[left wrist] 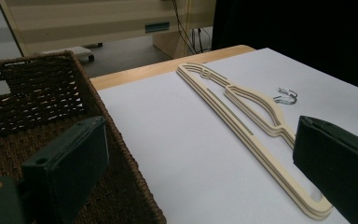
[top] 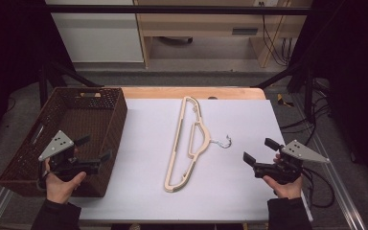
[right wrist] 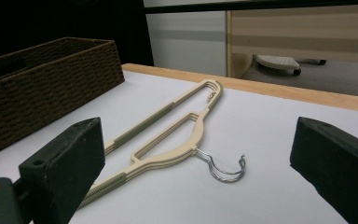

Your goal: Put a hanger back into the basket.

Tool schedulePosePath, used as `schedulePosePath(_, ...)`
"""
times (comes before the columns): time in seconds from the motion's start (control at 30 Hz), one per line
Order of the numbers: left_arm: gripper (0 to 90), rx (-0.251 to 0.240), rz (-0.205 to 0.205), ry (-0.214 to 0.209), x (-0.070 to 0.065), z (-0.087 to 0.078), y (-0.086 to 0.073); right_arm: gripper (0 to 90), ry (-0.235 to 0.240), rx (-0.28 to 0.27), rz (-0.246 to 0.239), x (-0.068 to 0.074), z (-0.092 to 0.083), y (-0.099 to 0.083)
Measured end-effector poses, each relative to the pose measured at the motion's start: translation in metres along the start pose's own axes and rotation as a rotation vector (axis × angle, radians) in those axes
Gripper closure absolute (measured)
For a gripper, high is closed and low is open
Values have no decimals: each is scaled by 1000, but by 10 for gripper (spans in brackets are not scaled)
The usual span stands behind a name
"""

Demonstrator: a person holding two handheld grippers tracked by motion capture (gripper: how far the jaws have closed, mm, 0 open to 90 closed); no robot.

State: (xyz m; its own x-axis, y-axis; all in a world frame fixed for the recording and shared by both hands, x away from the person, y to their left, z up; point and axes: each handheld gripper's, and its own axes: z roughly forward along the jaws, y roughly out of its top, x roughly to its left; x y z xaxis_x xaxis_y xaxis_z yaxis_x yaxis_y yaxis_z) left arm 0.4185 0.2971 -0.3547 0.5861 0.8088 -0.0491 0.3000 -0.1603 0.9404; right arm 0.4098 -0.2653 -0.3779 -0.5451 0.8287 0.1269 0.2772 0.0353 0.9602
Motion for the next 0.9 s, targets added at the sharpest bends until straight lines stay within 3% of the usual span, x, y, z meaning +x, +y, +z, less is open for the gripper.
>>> schedulePosePath(0.4, 48, 17, 33, -29, -21, 12, 7, 34, 4, 19, -14, 3, 2, 0)
schedulePosePath(0.67, 69, 55, 46, -68, -41, 36, 9, 36, 9, 34, -21, 4, 5, 0)
schedulePosePath(0.9, 76, 108, 83, -109, -66, 59, 12, 41, 10, 39, -21, 4, 6, -1)
